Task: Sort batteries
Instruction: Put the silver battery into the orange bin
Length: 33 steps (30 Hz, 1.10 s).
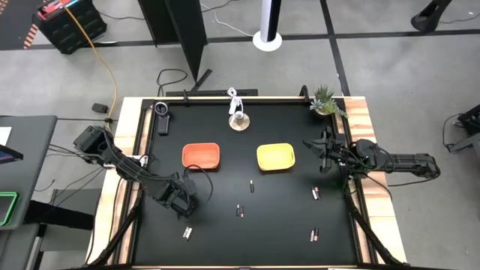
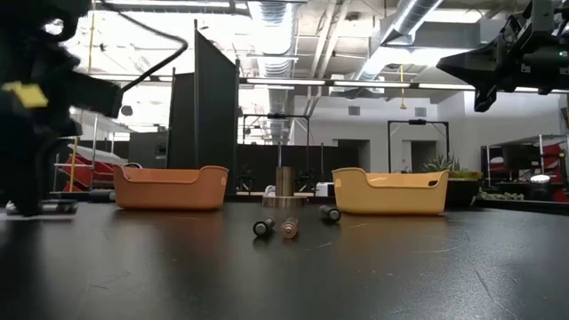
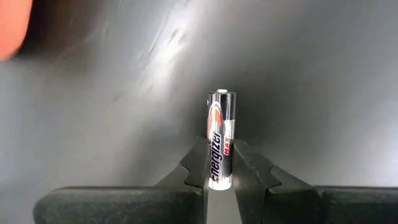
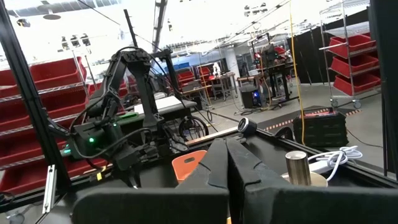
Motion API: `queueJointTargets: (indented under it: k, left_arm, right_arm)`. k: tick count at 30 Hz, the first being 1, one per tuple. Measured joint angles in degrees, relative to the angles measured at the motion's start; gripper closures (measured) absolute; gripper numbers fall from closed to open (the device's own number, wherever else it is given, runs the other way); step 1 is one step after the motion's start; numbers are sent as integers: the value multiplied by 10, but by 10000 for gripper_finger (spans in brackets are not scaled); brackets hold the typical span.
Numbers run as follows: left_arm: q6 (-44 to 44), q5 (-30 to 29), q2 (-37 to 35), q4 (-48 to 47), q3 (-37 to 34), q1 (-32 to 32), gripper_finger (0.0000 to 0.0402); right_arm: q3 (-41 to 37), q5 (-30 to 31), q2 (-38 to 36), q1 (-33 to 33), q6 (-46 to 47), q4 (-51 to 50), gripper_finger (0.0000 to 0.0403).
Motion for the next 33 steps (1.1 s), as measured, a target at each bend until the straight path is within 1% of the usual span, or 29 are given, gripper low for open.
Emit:
queueJointTargets:
  k: [3,6,8,12,15,17,23,27,30,33]
  left_arm:
    - [16,-1,-9,-6,12,0,363]
    - [29,-17,-24,-9,25,0,363]
    - [33,-49,-38,-12,33,0,363]
    - [40,-135,-70,-20,41,6,363]
    - [26,-183,-90,-36,42,26,363]
    - [15,-201,-98,-45,42,49,363]
    - [5,-209,-104,-45,42,144,360]
    - [30,-196,-104,-42,42,205,359]
    - [55,-182,-104,-41,42,237,357]
    - [68,-180,-104,-40,42,257,343]
  right_arm:
    - [0,0,0,0,0,0,397]
    - [0,0,0,0,0,0,397]
    - [0,0,0,0,0,0,397]
    - [0,0,0,0,0,0,397]
    - [0,0,0,0,0,0,397]
    - [0,0,0,0,0,0,397]
    - [0,0,0,0,0,0,397]
    - [0,0,0,0,0,0,397]
    - [0,0,0,0,0,0,397]
    - [0,0,0,0,0,0,397]
